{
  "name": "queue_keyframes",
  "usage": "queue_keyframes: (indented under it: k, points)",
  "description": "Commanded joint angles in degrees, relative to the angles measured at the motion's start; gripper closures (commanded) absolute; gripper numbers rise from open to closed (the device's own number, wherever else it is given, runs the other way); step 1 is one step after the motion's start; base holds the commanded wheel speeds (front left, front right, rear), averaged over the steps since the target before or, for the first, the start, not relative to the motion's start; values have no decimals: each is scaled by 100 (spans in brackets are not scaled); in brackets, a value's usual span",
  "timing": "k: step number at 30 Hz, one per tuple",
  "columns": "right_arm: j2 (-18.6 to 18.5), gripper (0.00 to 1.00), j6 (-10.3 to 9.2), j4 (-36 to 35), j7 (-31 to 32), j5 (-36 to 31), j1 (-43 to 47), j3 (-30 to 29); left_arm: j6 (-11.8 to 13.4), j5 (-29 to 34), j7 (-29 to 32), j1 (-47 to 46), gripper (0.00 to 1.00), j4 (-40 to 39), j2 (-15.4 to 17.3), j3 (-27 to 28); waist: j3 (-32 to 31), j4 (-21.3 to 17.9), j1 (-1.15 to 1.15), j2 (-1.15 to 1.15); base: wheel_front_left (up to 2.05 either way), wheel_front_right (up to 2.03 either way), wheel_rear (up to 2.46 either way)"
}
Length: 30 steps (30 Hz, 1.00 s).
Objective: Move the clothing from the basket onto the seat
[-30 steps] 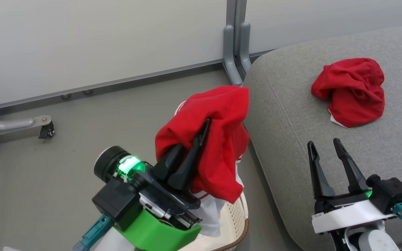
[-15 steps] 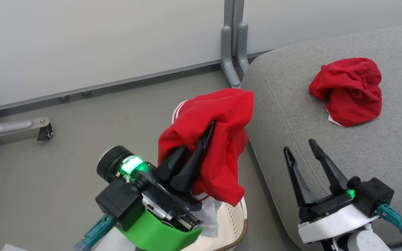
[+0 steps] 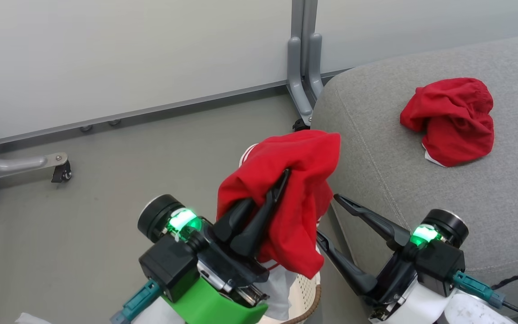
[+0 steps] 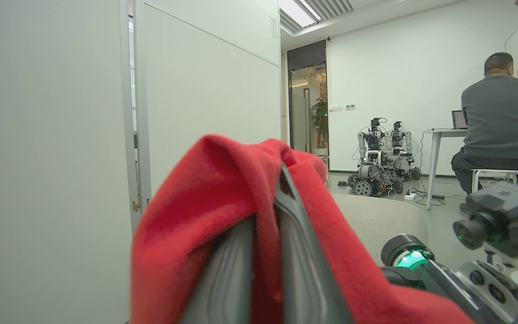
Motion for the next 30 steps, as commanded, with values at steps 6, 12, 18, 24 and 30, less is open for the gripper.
queue_keyframes:
  k: [6, 12, 18, 24, 30]
  points:
    - [-180, 0, -10, 137, -3, -220, -415, 287, -15, -55, -18, -157, 100, 17, 95, -171, 35, 73, 0, 0, 0, 0, 0]
    - [-214, 0, -10, 346, -3, -342, -697, 583, -15, -72, -18, -204, 100, 38, 139, -318, 54, 130, 0, 0, 0, 0, 0]
    - [-158, 0, -10, 645, -3, -409, -901, 713, -15, -82, -18, -258, 100, 43, 175, -489, 65, 157, 0, 0, 0, 0, 0]
    - [-56, 0, -10, 884, -3, -422, -1012, 798, -15, -102, -18, -283, 100, 57, 177, -617, 76, 185, 0, 0, 0, 0, 0]
    - [113, 0, -10, 1093, -3, -503, -1080, 922, -15, -126, -18, -304, 100, 77, 182, -681, 68, 203, 0, 0, 0, 0, 0]
